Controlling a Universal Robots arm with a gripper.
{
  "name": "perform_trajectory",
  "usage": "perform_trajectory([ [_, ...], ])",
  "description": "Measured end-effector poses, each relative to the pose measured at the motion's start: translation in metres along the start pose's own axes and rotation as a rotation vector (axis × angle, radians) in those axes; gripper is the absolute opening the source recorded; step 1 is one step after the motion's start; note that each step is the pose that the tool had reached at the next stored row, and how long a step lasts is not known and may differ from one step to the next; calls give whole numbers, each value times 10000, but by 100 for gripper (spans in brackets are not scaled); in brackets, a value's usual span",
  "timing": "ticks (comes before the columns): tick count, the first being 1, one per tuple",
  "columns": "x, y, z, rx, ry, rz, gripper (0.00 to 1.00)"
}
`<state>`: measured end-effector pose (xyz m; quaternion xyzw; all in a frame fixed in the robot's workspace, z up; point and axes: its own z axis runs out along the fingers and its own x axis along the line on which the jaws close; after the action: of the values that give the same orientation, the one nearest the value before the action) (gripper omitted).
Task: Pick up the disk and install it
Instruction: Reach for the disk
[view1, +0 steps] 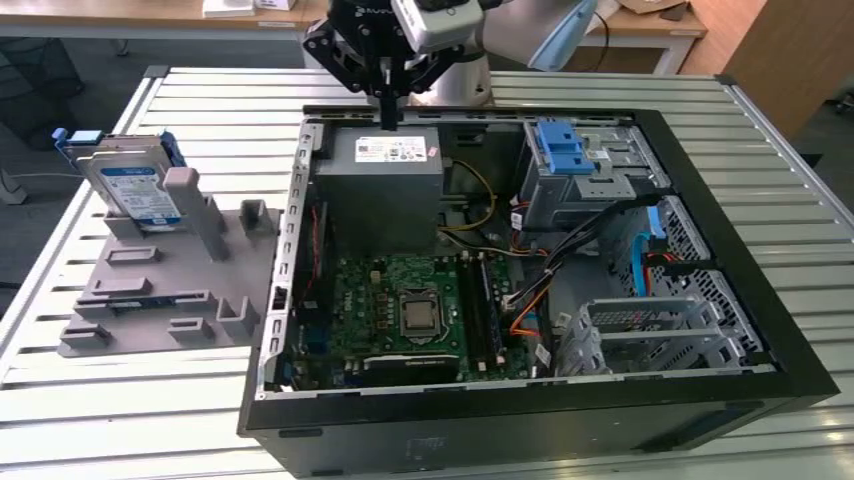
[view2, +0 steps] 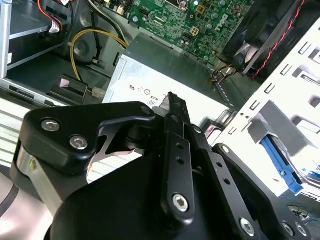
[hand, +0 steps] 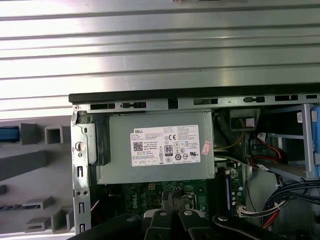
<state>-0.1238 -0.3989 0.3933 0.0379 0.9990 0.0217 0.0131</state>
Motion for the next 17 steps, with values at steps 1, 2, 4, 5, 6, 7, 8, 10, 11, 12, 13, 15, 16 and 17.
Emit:
perform_trajectory([
  [1, 6, 0, 0, -1, 0, 0, 11],
  [2, 11, -1, 0, 0, 0, -1, 11],
  [4, 22, -1, 0, 0, 0, -1, 11],
  [5, 26, -2, 0, 0, 0, -1, 11],
  [6, 30, -2, 0, 0, 0, -1, 11],
  [7, 37, -3, 0, 0, 0, -1, 11],
  [8, 43, -3, 0, 0, 0, -1, 11],
  [10, 52, -4, 0, 0, 1, -1, 11],
  [11, 53, -4, 0, 0, 1, -1, 11],
  [12, 53, -4, 0, 0, 1, -2, 11],
  [13, 53, -4, 0, 0, 1, -2, 11],
  [15, 53, -4, 0, 0, 0, -1, 11],
  [16, 53, -4, 0, 0, 1, -1, 11],
  [17, 54, -4, 0, 0, 0, -1, 11],
])
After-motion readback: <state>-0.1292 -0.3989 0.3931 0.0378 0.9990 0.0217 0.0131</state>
